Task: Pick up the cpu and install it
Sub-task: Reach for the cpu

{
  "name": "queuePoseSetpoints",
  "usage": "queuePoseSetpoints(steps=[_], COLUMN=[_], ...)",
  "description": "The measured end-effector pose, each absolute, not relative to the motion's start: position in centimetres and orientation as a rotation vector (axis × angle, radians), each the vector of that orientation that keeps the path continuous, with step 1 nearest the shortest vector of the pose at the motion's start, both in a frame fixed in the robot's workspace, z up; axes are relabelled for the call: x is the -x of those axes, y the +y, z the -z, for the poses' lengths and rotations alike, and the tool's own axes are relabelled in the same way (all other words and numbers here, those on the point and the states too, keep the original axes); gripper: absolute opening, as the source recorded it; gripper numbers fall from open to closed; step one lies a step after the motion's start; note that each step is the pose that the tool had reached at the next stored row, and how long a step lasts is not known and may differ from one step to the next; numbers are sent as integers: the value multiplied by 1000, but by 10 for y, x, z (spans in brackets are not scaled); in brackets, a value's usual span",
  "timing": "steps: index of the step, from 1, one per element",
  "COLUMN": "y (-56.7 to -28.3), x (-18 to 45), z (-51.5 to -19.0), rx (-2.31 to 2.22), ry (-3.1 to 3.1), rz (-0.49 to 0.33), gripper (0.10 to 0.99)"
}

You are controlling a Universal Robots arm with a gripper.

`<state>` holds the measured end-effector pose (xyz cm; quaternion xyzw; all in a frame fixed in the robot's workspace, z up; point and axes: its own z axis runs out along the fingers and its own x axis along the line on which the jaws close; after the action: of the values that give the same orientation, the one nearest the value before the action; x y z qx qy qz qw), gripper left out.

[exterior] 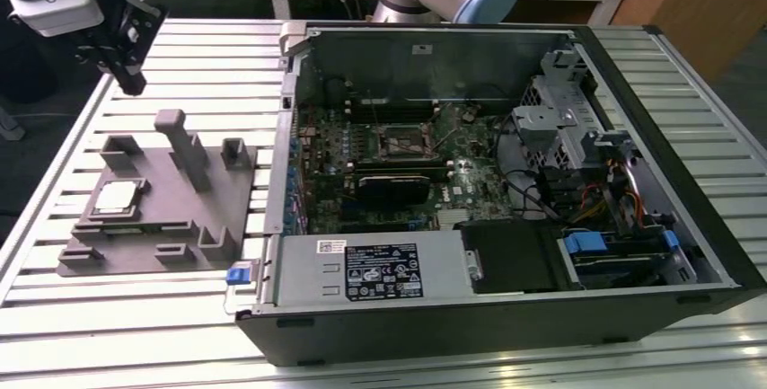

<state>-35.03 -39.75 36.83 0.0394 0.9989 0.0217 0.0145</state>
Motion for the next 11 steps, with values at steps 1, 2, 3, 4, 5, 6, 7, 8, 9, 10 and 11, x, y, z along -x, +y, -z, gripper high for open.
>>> queuePoseSetpoints(steps=[1,2,3,4,5,6,7,8,9,10,11], y=[-397,-397,-397,-397,-397,-397,-397,-397,-397,-397,-397], x=[351,352,354,355,356,357,359,360,361,362,362], z=[-368,-367,-367,-367,-366,-366,-365,-364,-364,-363,-362], rx=[-123,-123,-122,-122,-122,-122,-123,-123,-122,-123,-123], ry=[3110,3110,3110,3109,3110,3109,3110,3110,3109,3109,3109], rz=[-68,-68,-68,-68,-68,-68,-68,-68,-68,-68,-68], gripper=[106,106,106,106,106,106,106,106,106,106,106])
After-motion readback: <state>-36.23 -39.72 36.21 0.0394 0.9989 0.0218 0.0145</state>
